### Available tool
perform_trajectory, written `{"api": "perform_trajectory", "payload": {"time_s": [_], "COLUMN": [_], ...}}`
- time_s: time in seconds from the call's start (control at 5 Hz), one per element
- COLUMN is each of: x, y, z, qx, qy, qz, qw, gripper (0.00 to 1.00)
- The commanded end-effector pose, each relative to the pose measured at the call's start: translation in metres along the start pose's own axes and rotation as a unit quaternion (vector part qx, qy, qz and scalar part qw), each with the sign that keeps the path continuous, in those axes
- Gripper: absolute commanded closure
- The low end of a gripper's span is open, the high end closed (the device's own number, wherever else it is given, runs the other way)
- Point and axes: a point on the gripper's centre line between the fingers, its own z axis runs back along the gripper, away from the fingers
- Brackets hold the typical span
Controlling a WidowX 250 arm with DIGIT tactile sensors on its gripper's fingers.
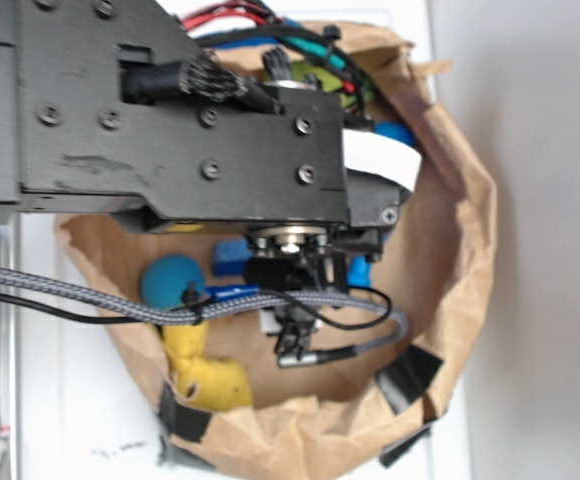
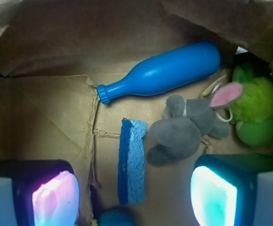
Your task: Grab the blue sponge.
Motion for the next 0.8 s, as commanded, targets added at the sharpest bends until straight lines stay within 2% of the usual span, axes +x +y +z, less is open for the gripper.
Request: {"api": "perform_trajectory", "payload": {"time_s": [0.0, 0.2, 0.6], "x": [0.002, 0.003, 0.001], "y": [0.006, 0.007, 0.003], "z": [-0.016, -0.028, -0.039], "qx": [-0.013, -0.037, -0.045], "qy": [0.007, 0.001, -0.001], "qz": [0.01, 0.022, 0.033], "qw": [1.0, 0.999, 0.998], "gripper": [0.0, 0.0, 0.0]}}
